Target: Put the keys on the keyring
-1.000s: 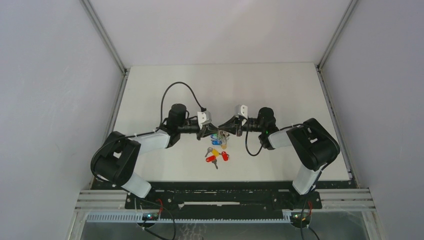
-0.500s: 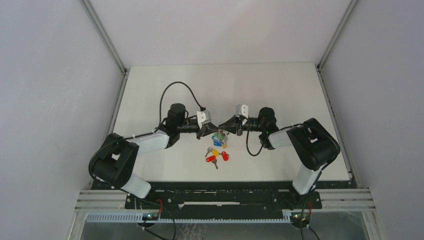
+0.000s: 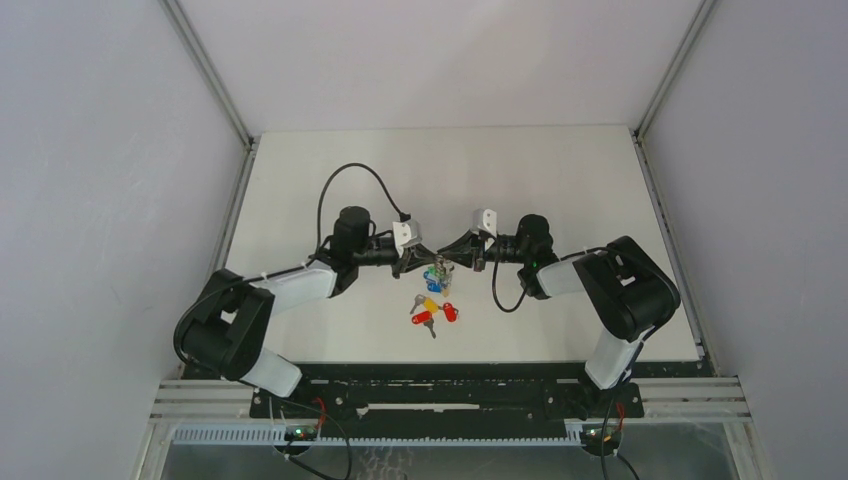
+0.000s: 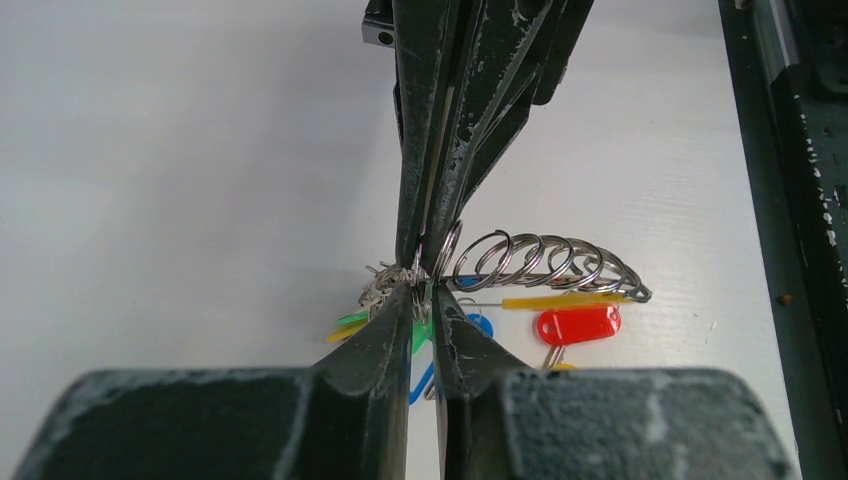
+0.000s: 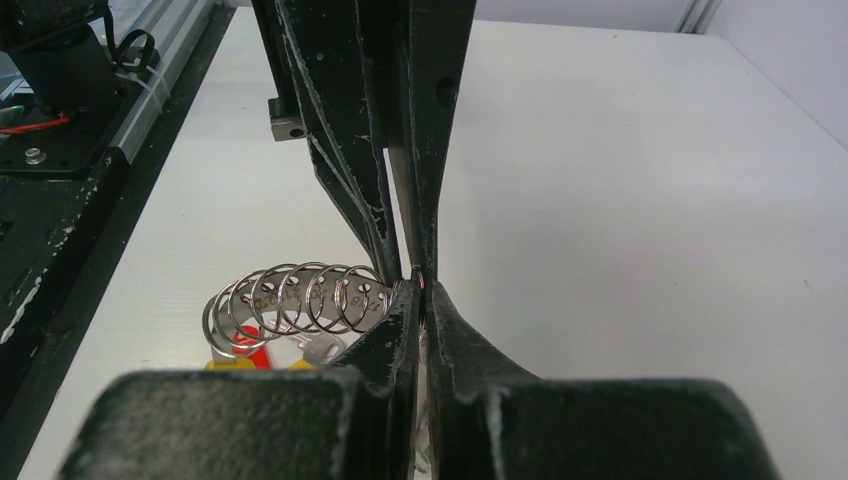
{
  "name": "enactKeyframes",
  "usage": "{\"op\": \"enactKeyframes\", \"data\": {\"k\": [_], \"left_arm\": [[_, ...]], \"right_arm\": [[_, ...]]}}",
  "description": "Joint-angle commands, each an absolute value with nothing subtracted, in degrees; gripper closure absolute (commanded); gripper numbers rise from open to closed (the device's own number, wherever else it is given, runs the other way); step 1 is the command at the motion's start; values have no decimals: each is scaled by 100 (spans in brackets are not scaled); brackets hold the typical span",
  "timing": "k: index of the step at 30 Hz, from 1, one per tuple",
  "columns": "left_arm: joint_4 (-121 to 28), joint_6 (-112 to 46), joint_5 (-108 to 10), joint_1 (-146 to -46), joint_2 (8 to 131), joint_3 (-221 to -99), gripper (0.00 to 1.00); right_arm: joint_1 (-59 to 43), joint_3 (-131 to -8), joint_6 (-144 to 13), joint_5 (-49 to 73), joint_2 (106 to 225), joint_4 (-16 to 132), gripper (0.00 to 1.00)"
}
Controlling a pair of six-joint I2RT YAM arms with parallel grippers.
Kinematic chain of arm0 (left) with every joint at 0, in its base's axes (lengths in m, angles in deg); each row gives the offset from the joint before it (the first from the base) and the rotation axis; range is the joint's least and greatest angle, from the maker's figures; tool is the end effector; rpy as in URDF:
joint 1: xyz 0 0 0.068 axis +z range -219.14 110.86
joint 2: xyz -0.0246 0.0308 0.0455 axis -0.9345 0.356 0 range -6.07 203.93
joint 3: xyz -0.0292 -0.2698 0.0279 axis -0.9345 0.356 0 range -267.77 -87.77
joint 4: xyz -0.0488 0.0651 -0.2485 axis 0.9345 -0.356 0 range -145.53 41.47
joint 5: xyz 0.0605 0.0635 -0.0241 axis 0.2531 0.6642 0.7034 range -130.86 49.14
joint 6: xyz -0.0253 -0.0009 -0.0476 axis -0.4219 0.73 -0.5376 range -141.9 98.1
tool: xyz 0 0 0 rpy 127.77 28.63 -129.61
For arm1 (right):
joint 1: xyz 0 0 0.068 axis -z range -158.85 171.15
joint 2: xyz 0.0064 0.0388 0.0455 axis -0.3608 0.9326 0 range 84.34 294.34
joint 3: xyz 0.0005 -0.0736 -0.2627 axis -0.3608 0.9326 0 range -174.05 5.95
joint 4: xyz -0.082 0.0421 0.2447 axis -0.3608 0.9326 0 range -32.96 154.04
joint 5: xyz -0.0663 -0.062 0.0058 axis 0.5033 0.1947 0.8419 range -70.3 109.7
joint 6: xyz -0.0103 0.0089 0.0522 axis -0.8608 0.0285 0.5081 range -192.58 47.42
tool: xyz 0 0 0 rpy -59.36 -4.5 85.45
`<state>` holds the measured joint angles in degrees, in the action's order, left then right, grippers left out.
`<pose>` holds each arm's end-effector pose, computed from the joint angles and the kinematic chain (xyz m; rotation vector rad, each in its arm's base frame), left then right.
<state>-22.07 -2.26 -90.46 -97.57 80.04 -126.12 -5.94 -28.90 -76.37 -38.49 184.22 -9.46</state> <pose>0.2525 -0.1674 0.2006 1.2698 1.4319 -0.9363 0.2675 0.1709 0.1793 -1.1818 1.1747 1.0886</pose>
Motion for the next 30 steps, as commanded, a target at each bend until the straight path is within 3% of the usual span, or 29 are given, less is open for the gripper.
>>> {"op": "enactKeyframes", "data": {"k": [1,21,26,30], "left_arm": [[-2197,-21,-8973,-9751,7626,-12637,83],[-1928,-276,-9227,-9738,7855,-12713,83],[-1912,-299,-9209,-9762,7898,-12749,86],[-1892,-300,-9173,-9770,7928,-12756,95]], "right_arm": [[-611,-2910,-7640,-3865,18376,-1065,100],[-631,-2958,-7502,-3863,18399,-1284,100],[-650,-2976,-7504,-3892,18435,-1287,100],[-652,-2983,-7495,-3928,18445,-1290,100]]}}
